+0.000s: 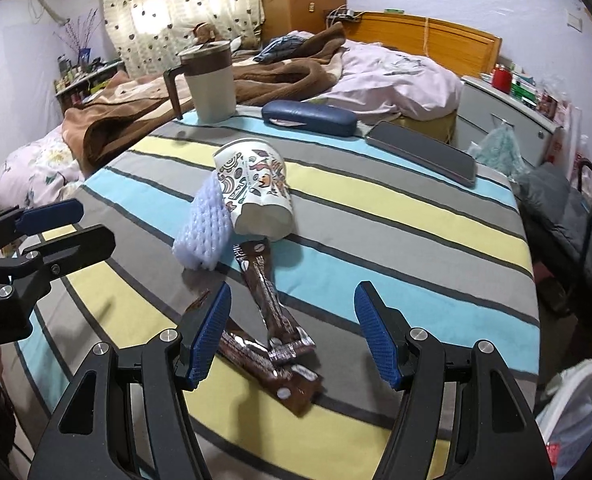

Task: Collect trash
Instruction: 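Grasp the brown chocolate wrapper with the right tool while the left tool approaches the foam sleeve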

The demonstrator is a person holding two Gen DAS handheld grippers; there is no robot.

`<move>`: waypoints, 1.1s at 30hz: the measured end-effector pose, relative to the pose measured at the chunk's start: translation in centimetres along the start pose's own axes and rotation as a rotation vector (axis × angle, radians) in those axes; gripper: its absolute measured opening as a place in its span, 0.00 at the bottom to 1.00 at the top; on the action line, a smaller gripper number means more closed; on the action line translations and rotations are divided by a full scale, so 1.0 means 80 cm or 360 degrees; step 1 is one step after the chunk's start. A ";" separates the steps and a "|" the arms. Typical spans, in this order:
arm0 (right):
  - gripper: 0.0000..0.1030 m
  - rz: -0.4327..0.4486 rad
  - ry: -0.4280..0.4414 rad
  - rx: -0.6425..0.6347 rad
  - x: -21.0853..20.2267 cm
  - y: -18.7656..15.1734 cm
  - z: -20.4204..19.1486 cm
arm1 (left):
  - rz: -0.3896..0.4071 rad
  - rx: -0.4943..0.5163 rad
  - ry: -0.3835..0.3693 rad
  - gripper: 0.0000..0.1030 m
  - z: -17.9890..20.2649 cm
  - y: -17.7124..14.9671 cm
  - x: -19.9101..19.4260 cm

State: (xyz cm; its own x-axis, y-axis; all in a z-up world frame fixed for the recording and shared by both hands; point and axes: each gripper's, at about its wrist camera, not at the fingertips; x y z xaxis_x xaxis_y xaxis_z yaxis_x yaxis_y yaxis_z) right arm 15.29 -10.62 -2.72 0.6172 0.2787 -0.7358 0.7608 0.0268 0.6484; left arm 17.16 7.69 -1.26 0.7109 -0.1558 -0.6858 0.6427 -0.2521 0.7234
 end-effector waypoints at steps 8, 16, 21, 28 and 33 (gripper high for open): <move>0.49 -0.0118 0.0002 -0.0058 0.023 0.001 -0.005 | -0.0036 -0.0037 -0.0075 0.70 -0.005 0.010 0.025; 0.31 -0.0155 -0.0009 -0.0056 0.031 0.003 0.000 | -0.0089 -0.0023 -0.0090 0.70 -0.003 0.020 0.053; 0.18 -0.0152 -0.0006 -0.0029 0.030 0.005 0.006 | -0.0110 -0.0006 -0.0099 0.70 0.002 0.026 0.067; 0.18 -0.0132 -0.0020 0.0036 0.027 0.007 0.019 | -0.0140 0.0009 -0.0077 0.70 0.006 0.033 0.084; 0.18 -0.0113 -0.0018 0.0080 0.022 0.008 0.028 | -0.0167 0.0010 -0.0043 0.70 0.005 0.039 0.098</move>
State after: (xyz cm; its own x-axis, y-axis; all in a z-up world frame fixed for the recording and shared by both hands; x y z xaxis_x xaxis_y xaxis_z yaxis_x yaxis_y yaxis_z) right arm 17.31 -12.23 -4.06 0.5632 0.2671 -0.7820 0.8118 -0.0019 0.5840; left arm 24.67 5.32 -4.39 0.6316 -0.1536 -0.7599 0.7115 -0.2744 0.6468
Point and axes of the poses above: each gripper's, at about its wrist camera, not at the fingertips, and x roughly the way its jaws point, z to its right, y to its top, and after that the axes turned 15 degrees about x, right-handed
